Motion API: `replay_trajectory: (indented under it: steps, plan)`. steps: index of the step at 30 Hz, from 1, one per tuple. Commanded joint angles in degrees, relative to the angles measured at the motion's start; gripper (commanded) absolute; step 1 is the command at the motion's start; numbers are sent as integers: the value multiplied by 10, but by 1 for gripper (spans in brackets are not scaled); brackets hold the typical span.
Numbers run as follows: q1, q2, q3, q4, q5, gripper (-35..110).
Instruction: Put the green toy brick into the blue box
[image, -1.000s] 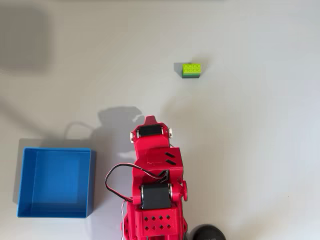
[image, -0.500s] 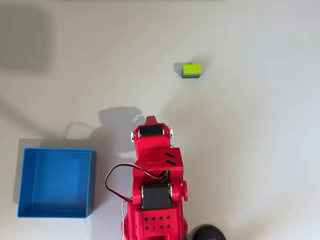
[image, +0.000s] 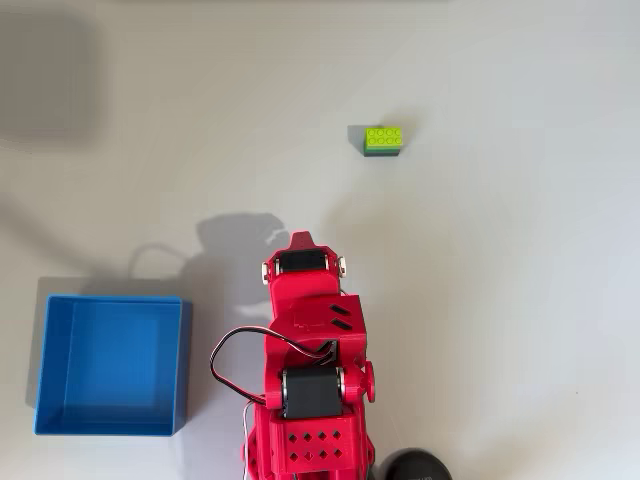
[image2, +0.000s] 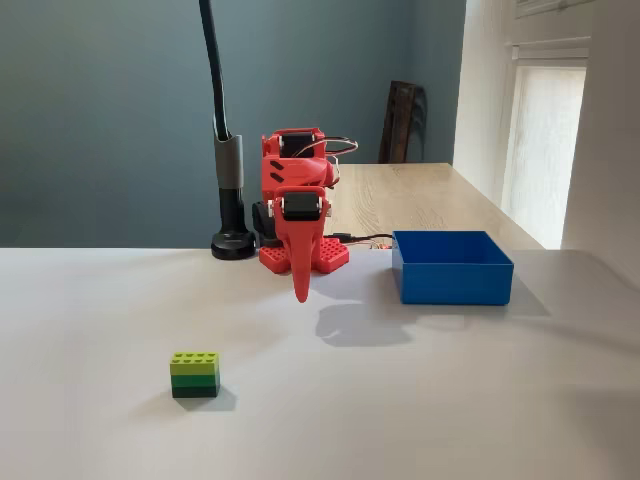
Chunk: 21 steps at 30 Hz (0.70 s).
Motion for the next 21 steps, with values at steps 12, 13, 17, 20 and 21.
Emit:
replay_trajectory:
  steps: [12, 13, 17, 20, 21]
  plan:
    - [-1, 3, -3, -36, 4, 0]
    - [1, 2, -7, -43, 3, 0]
    - [9, -1, -48, -45, -13, 0]
    - [10, -7, -101, -45, -9, 0]
    - [10, -18, -119, -44, -9, 0]
